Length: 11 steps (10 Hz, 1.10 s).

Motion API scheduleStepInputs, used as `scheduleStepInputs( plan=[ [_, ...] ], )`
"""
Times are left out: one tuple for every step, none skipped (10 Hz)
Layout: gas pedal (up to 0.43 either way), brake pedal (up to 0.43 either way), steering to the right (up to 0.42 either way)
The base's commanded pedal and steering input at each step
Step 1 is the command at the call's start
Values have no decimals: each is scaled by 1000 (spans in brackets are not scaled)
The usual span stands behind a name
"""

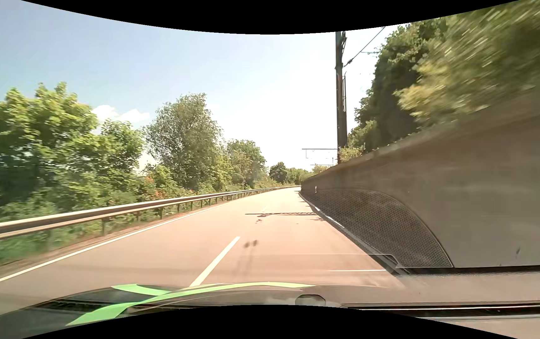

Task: Follow the waypoints while adhering to traffic rules and regulations

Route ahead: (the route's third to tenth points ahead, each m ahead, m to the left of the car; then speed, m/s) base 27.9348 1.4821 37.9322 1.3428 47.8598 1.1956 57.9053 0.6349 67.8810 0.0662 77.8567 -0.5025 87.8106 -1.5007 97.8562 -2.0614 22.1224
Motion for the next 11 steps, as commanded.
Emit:
scheduleStepInputs(
  plan=[
    [280,0,2],
    [280,0,2],
    [287,0,1],
    [287,0,2],
    [280,0,2],
    [248,0,1],
    [228,0,1],
    [209,0,2],
    [189,0,1],
    [177,0,2],
    [169,0,2]
  ],
)
